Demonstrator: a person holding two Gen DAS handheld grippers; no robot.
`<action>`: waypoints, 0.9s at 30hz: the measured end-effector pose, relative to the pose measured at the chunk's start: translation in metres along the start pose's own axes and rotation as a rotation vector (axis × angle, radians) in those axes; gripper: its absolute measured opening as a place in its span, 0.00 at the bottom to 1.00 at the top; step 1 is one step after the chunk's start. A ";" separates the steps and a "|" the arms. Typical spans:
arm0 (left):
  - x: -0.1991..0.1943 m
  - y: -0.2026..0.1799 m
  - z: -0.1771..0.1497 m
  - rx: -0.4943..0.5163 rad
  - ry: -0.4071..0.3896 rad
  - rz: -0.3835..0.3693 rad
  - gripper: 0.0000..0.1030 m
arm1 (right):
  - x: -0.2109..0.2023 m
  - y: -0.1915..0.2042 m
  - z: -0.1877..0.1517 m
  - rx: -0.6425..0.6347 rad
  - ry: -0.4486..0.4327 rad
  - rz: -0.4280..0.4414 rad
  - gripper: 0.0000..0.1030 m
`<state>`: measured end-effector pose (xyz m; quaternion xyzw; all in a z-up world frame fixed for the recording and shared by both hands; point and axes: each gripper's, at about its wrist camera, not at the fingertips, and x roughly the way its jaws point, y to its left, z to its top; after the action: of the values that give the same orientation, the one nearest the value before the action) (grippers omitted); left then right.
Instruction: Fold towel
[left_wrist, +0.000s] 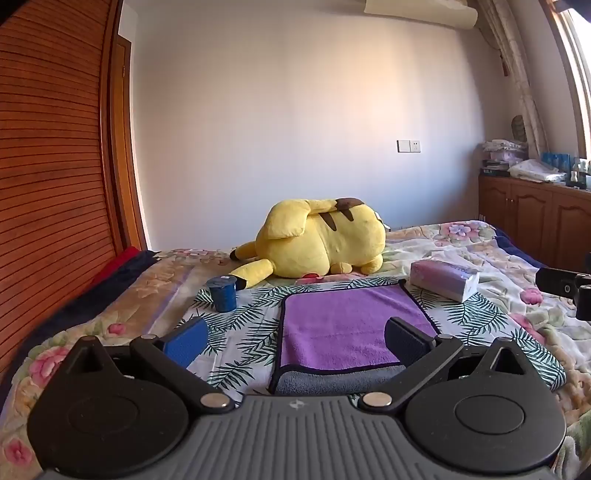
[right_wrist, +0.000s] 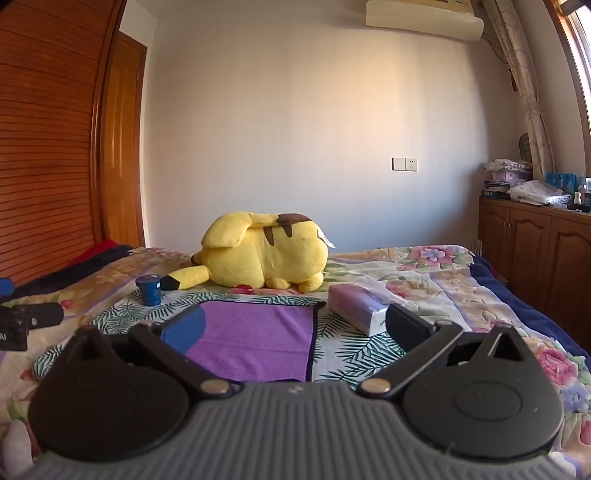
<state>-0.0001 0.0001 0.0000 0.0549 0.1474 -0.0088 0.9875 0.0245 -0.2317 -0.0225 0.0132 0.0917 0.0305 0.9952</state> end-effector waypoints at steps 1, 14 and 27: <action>0.000 0.000 0.000 0.001 -0.001 0.000 1.00 | 0.000 0.000 0.000 0.006 -0.001 0.001 1.00; 0.000 0.000 0.000 -0.001 -0.002 0.000 1.00 | 0.001 -0.001 0.000 0.003 0.001 0.000 1.00; 0.000 0.000 0.000 -0.001 -0.002 0.000 1.00 | 0.000 -0.001 0.000 0.002 0.001 0.000 1.00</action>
<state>-0.0003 0.0001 0.0001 0.0546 0.1461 -0.0087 0.9877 0.0247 -0.2323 -0.0227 0.0143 0.0924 0.0305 0.9952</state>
